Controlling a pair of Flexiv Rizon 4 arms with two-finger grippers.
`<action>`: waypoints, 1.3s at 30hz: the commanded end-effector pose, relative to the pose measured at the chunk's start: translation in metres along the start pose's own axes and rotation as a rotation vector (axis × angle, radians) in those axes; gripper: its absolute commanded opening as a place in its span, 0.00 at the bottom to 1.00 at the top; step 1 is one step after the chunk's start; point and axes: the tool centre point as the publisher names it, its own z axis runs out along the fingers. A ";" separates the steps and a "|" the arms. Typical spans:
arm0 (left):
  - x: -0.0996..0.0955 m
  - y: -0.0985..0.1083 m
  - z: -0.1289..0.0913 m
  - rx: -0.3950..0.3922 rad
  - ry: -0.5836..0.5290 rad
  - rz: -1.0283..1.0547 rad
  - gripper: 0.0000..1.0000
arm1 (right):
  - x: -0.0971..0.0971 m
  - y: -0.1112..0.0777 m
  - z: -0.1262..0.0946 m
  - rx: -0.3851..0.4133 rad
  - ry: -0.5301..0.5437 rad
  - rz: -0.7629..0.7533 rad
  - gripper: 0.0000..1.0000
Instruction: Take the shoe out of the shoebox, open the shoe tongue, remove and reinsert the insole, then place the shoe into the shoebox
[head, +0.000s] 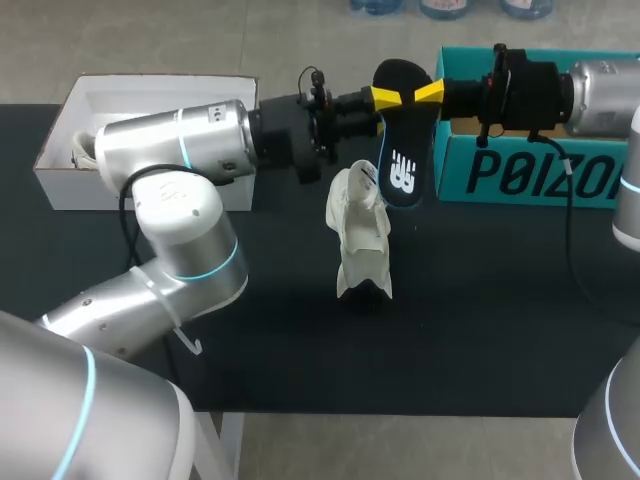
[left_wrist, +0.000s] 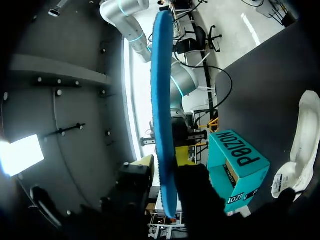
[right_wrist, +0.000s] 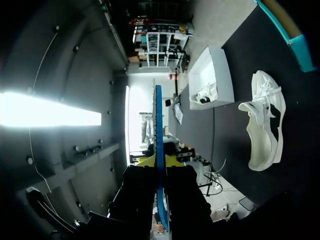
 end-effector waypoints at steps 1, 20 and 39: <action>0.000 0.001 0.003 0.016 0.063 0.011 0.25 | 0.001 -0.001 0.000 0.003 -0.015 -0.002 0.00; 0.005 0.001 0.002 0.042 0.138 0.031 0.23 | -0.005 -0.006 0.000 -0.002 -0.039 0.003 0.00; 0.012 -0.005 0.010 0.050 0.151 -0.013 0.00 | -0.011 -0.010 -0.008 -0.004 -0.039 0.022 1.00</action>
